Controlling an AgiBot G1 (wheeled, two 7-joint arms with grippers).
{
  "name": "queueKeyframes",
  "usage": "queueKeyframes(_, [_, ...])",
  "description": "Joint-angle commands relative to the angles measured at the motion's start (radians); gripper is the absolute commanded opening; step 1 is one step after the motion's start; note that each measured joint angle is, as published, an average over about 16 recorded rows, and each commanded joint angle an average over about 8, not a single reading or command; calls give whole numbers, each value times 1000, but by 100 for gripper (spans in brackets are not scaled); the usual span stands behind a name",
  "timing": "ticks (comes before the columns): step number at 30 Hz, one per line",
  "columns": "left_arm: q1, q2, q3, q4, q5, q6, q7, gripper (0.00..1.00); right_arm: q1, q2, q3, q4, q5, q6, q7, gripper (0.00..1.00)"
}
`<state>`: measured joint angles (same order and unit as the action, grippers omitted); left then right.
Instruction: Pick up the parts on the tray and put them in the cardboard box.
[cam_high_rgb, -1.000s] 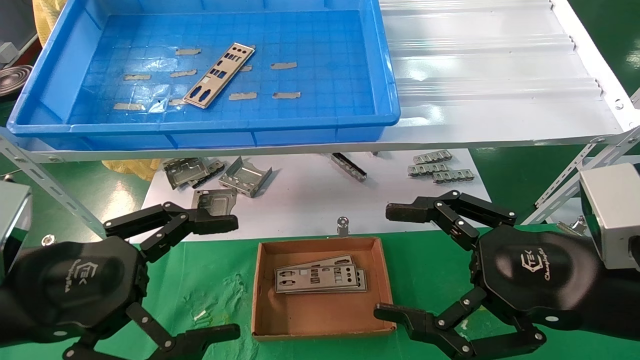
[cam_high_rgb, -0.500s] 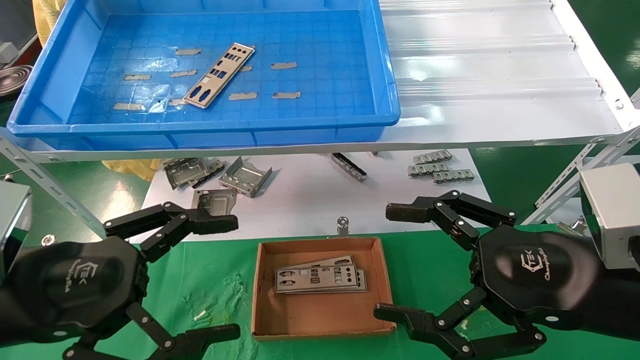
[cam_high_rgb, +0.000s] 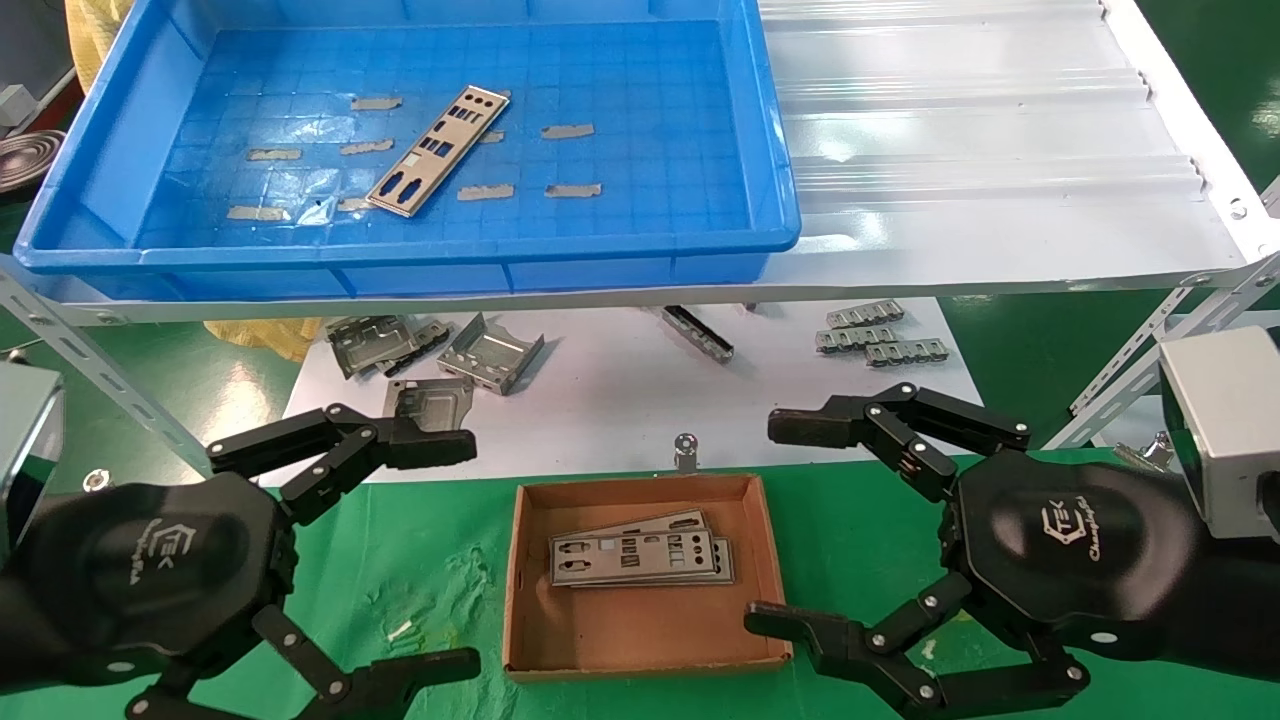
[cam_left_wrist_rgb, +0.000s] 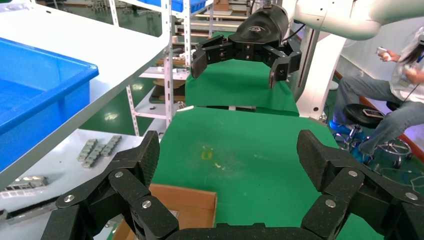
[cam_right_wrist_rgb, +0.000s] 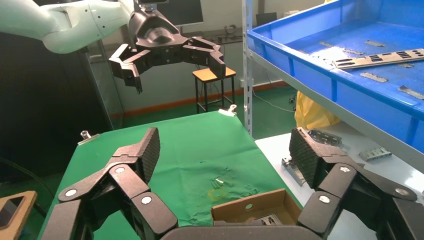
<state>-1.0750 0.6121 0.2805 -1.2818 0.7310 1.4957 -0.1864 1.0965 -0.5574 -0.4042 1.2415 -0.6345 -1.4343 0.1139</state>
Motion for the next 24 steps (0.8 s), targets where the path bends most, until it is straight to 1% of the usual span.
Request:
queueKeyframes(1, [0, 0, 0, 0, 0, 0, 0, 100, 0, 0, 0, 0, 0, 0, 0, 0])
queueKeyframes(24, [0, 0, 0, 0, 0, 0, 0, 100, 0, 0, 0, 0, 0, 0, 0, 0])
